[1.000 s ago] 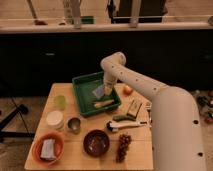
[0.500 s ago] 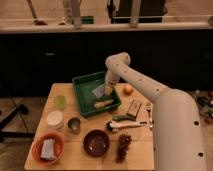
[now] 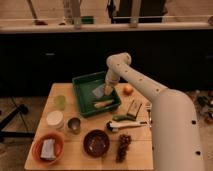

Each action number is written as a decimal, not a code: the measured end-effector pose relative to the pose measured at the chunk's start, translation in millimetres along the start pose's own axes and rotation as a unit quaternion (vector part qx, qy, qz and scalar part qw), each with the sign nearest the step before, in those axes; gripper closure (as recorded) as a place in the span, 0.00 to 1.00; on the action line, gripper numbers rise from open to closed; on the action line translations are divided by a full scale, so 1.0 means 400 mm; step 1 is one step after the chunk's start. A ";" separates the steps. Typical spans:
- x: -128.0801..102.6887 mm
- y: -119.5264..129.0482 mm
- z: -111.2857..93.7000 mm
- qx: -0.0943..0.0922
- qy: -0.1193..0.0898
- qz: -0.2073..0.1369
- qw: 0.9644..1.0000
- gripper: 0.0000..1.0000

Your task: Place sponge in tray

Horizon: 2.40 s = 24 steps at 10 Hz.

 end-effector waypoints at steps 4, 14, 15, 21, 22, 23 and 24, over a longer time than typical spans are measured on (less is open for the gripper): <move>-0.007 -0.001 0.005 -0.006 -0.008 -0.006 1.000 0.99; -0.012 0.009 -0.004 -0.019 -0.051 -0.042 0.998 0.22; -0.012 0.011 -0.004 -0.021 -0.054 -0.044 0.997 0.20; -0.012 0.017 -0.006 -0.025 -0.062 -0.051 0.996 0.20; -0.010 0.016 -0.008 -0.024 -0.063 -0.051 0.996 0.20; -0.007 0.015 -0.012 -0.021 -0.064 -0.050 0.996 0.20; 0.002 0.011 -0.023 -0.013 -0.065 -0.048 0.997 0.20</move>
